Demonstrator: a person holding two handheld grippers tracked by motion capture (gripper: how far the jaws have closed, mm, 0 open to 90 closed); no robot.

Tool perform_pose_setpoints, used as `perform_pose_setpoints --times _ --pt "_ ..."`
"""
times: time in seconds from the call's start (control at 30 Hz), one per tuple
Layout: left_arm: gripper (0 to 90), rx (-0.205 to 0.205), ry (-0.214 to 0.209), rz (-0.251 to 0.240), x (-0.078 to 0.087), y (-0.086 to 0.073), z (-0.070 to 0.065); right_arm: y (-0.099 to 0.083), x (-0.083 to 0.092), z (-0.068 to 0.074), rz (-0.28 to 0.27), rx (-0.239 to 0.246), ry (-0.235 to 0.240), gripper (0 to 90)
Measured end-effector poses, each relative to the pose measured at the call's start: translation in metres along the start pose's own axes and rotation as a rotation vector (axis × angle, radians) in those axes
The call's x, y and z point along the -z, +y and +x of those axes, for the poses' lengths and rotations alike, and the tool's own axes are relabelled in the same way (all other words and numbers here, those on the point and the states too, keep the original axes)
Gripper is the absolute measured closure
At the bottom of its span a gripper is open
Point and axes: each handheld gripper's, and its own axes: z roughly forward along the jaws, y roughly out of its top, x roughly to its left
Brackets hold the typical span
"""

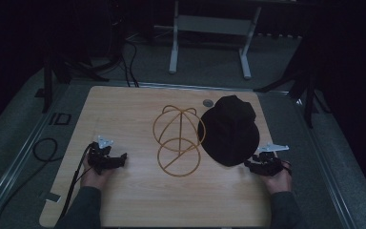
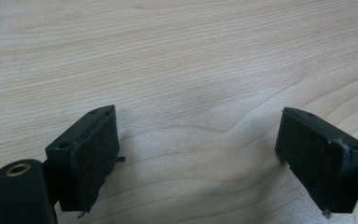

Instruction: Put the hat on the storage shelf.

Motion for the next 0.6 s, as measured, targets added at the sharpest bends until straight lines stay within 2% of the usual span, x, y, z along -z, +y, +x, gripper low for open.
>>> perform_pose_setpoints --times 0.23,0.47,0.6 --pt "13.6 -0.001 0.001 0.002 0.000 0.000 0.000 0.009 0.004 -0.002 0.030 0.024 0.027 51.0" --pt "13.6 -0.002 0.000 0.003 0.000 0.000 0.000 0.021 0.010 -0.005 0.063 0.069 0.062 50.5" --pt "13.6 -0.002 -0.001 0.003 0.000 0.000 0.000 0.029 0.012 -0.005 0.106 0.104 0.064 50.1"
